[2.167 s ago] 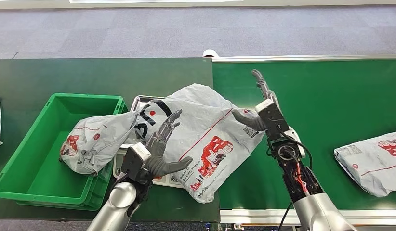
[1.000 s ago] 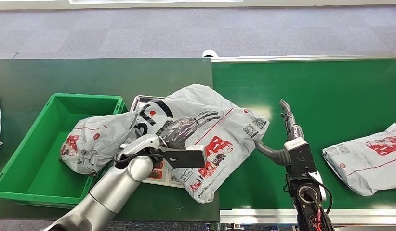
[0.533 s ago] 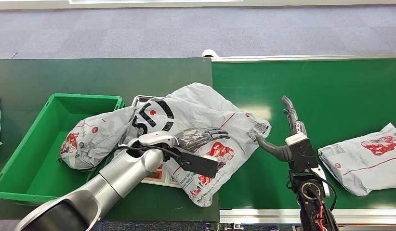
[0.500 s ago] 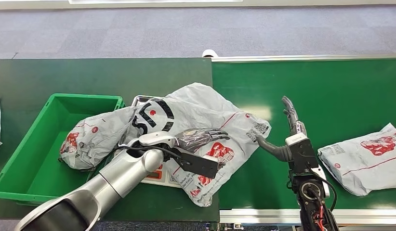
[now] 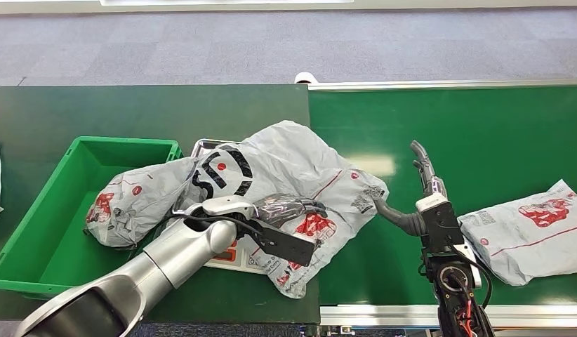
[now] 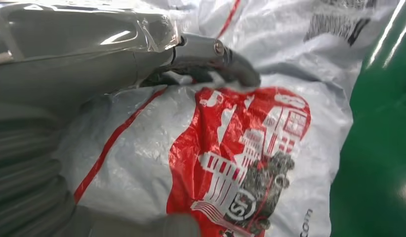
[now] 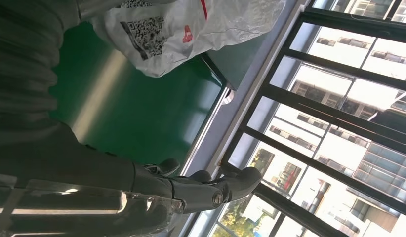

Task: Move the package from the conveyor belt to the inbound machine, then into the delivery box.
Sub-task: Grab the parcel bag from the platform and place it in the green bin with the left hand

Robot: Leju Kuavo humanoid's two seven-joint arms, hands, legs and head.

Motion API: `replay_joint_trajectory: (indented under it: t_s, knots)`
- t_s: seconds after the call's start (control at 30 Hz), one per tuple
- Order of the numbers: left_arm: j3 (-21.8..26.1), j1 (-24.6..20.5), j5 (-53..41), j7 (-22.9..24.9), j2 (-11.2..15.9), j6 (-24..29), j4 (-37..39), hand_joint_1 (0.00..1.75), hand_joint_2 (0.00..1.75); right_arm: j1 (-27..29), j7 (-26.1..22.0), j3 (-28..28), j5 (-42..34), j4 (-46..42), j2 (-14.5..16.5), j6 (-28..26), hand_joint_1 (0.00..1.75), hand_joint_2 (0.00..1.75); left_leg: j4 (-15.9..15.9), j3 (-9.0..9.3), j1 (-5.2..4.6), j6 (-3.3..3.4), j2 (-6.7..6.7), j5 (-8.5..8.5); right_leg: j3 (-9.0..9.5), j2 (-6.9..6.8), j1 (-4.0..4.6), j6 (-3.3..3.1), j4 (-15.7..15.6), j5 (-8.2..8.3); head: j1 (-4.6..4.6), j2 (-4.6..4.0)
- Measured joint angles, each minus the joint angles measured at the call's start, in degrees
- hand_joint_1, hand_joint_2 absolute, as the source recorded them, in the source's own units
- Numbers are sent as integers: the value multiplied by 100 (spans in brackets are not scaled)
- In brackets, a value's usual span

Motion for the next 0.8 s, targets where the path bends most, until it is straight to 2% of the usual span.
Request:
replay_joint_trajectory:
  t_s: [0.23,0.33,0.57,0.8]
  knots:
    - [-29,-8,74,-35,31,204,4,175,175,20,27,-24,16,-52,3,34,0,175,0,2,0,0,0,0,3,0,0,0,0,0,1,0]
    - [-25,54,78,-134,49,613,-107,175,175,76,33,-68,43,-121,8,54,0,175,0,2,0,0,0,0,3,0,0,0,0,0,0,0]
    - [214,457,-356,-331,99,2231,-810,175,175,296,34,-146,128,-354,24,85,0,175,0,-3,0,0,0,0,-2,0,0,0,0,-1,-1,0]
    - [720,817,-1532,-127,124,4428,-1575,175,175,484,-6,-233,117,-511,26,90,0,175,0,-4,0,0,0,0,-2,0,0,0,0,0,0,0]
